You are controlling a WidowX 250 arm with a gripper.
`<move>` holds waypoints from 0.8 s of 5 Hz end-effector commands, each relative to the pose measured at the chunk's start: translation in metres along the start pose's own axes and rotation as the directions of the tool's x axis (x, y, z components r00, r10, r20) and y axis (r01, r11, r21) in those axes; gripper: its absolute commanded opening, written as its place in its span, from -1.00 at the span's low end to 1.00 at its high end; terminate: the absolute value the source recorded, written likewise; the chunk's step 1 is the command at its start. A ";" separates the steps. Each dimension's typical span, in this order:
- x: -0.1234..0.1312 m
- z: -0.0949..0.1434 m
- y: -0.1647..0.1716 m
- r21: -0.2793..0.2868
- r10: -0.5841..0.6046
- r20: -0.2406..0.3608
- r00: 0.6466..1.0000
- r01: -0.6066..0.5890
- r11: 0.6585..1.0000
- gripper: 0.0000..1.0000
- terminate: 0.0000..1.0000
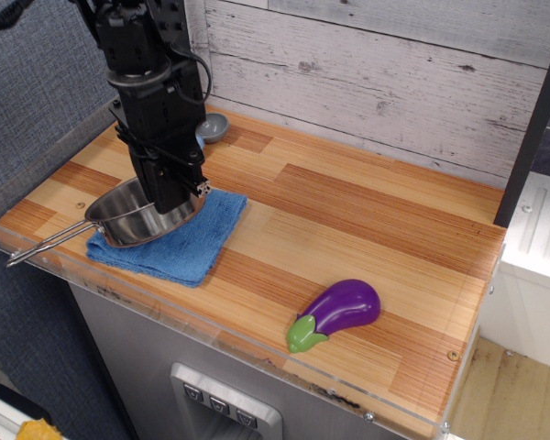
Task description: Place the pot on the napkin
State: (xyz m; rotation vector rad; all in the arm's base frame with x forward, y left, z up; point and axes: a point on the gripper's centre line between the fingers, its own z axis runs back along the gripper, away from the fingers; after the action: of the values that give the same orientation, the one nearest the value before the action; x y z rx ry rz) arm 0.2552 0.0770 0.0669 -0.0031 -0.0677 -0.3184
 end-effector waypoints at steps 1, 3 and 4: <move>0.000 0.011 -0.010 -0.010 0.000 0.004 1.000 0.000 1.000 1.00 -1.00; -0.002 0.023 -0.023 -0.028 -0.024 0.022 0.999 0.024 0.999 1.00 -1.00; -0.004 0.035 -0.027 -0.050 -0.044 0.032 0.999 0.045 0.998 1.00 -1.00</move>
State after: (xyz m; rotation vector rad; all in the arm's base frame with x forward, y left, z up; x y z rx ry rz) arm 0.2404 0.0501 0.0883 -0.0878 -0.0433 -0.3586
